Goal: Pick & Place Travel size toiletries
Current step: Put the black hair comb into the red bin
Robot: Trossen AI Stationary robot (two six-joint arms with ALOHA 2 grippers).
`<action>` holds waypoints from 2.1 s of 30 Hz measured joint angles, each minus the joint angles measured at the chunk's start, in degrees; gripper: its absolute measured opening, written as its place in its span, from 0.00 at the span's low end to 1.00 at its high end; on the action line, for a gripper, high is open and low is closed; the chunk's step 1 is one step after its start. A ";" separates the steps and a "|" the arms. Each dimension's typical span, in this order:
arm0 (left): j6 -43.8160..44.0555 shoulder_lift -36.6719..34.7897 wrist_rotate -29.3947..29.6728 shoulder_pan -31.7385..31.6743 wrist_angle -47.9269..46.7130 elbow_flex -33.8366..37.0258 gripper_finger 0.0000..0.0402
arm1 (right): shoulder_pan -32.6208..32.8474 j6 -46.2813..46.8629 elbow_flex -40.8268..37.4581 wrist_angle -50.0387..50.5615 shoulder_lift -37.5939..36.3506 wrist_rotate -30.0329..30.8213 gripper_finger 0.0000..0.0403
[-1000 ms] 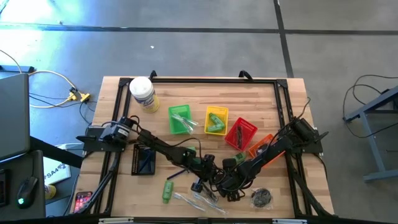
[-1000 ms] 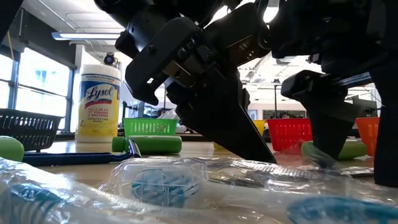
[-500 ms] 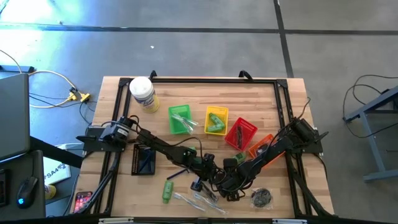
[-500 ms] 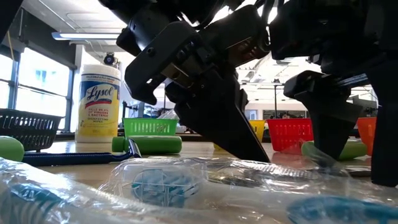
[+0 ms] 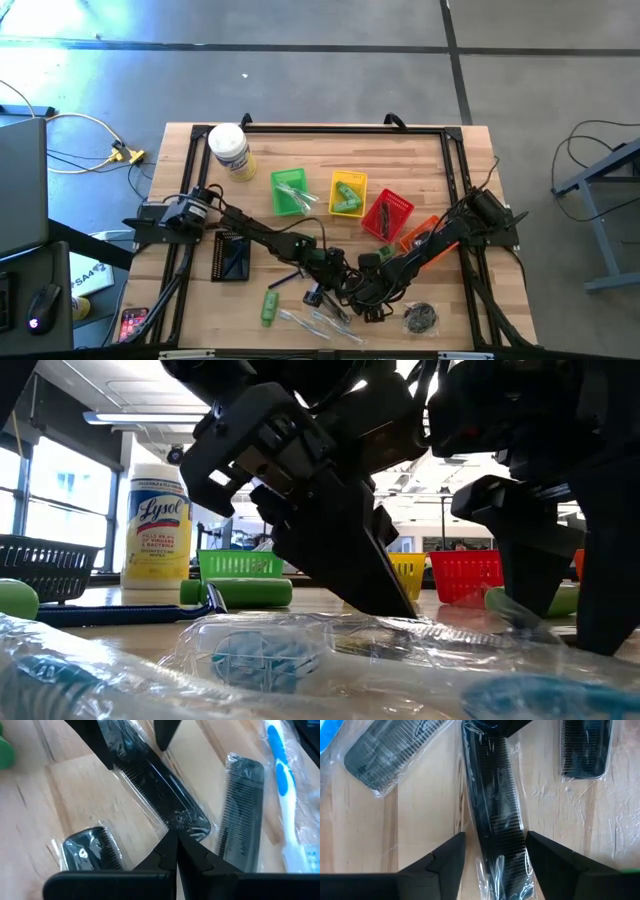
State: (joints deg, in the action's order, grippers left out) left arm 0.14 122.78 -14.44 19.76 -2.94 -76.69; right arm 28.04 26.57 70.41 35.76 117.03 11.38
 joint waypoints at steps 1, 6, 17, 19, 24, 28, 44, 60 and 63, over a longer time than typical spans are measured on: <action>-0.24 0.00 -0.33 -0.02 -0.10 0.03 0.00 | -0.08 0.00 0.00 -0.08 0.00 0.05 0.49; -0.97 0.00 -0.98 -0.04 -0.40 0.04 0.00 | -0.20 0.21 -0.02 -0.28 0.00 0.91 0.41; -1.90 0.00 -1.19 -0.04 -0.46 0.04 0.00 | -0.29 -1.45 -0.12 -1.05 -0.01 1.71 0.28; -1.90 0.00 -1.17 -0.04 -0.46 0.04 0.00 | -0.24 -1.92 -0.14 -1.29 -0.02 1.72 0.27; -1.52 0.00 -0.39 -0.02 -0.44 0.04 0.00 | 0.10 -1.97 -0.20 -1.49 -0.04 2.22 0.27; -1.40 0.00 -1.27 -0.02 -0.33 0.04 0.00 | 0.10 -1.97 -0.11 -1.49 -0.04 2.18 0.27; 0.48 -1.57 0.01 0.01 -0.61 0.04 0.00 | 0.30 -1.11 -0.35 -2.11 -1.14 2.09 0.26; 0.77 -1.57 -4.61 0.03 2.19 0.11 0.00 | 0.50 -1.64 -0.61 -4.73 -1.05 6.49 0.26; 0.79 -1.57 -4.73 0.03 2.35 0.11 0.00 | 0.54 -1.51 -0.61 -4.90 -1.03 7.14 0.26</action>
State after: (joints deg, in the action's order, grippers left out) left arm 0.93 121.21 -19.17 19.79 -0.59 -76.58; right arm 28.58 25.05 69.80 30.85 116.01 18.53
